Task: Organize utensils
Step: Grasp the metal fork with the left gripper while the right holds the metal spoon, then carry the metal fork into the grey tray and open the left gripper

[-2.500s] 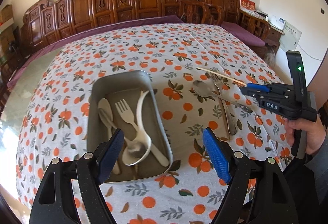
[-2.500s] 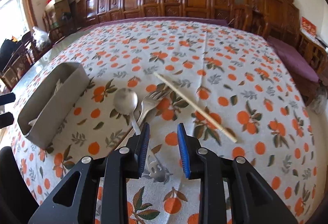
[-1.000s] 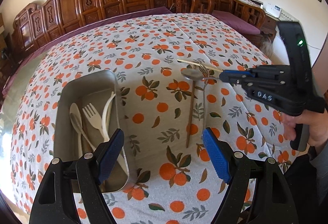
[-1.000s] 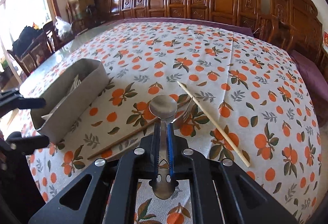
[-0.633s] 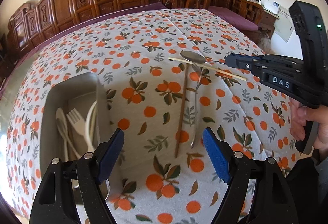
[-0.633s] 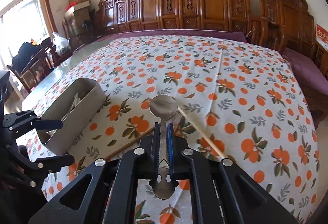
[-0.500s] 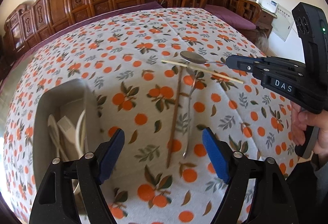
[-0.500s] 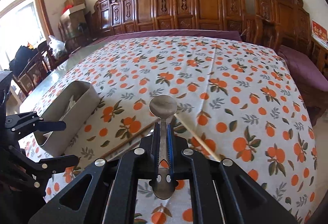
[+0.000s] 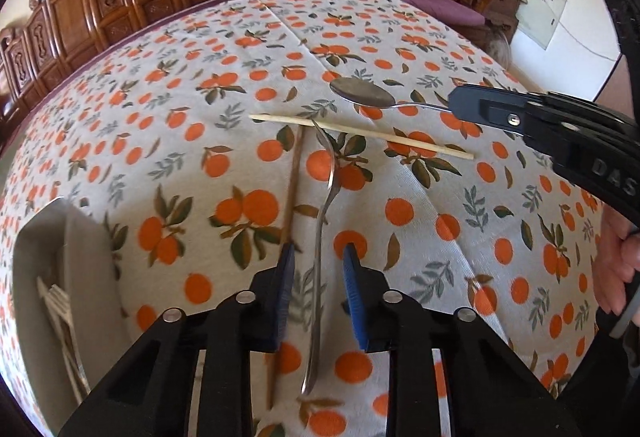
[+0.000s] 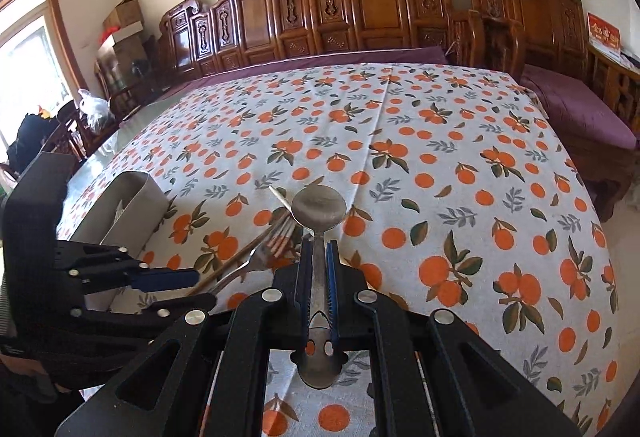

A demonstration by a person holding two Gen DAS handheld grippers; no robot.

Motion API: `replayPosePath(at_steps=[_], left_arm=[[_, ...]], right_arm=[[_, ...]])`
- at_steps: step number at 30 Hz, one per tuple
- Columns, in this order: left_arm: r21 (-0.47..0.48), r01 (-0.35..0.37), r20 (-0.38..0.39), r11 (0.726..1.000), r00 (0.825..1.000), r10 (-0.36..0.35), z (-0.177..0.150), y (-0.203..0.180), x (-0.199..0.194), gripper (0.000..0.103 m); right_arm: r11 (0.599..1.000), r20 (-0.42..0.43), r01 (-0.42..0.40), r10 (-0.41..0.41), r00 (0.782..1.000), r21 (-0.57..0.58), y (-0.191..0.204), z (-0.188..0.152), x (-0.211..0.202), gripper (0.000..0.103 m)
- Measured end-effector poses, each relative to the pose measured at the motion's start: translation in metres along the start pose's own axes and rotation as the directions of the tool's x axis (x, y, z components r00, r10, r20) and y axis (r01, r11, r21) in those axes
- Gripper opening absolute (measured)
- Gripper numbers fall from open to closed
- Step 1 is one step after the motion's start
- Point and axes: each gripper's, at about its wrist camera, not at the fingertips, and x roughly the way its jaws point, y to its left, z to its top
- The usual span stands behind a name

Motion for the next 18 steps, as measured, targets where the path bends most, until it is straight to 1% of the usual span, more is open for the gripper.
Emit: replayPosePath(at_steps=[6,8,11,14,18], left_arm=[[-0.030,0.015,-0.020,0.999,1.000,-0.016,0.006,0.001,0.013,0.009],[-0.032,0.010,-0.021,0.999,1.000,-0.011,0.007,0.001,0.014,0.003],[-0.034,0.028,-0.026,0.999,0.999,-0.029,0.004,0.002,0.013,0.002],[-0.023,0.027,-0.033,0.999,0.999,-0.028,0.000,0.001,0.010,0.002],[-0.026,0.039,-0.045,0.999,0.998,-0.040,-0.013,0.004,0.001,0.001]], right_arm=[[1.000,-0.009,-0.009,0.009,1.000,0.008,-0.002,-0.001,0.003,0.008],[1.000,-0.016,-0.009,0.009,1.000,0.006,-0.002,-0.001,0.005,0.008],[1.000,-0.020,-0.006,0.006,1.000,-0.004,0.001,-0.002,0.006,0.008],[1.000,-0.024,-0.002,0.002,1.000,-0.006,0.001,-0.002,0.007,0.008],[1.000,-0.028,-0.002,0.001,1.000,-0.019,0.007,-0.002,0.009,0.008]])
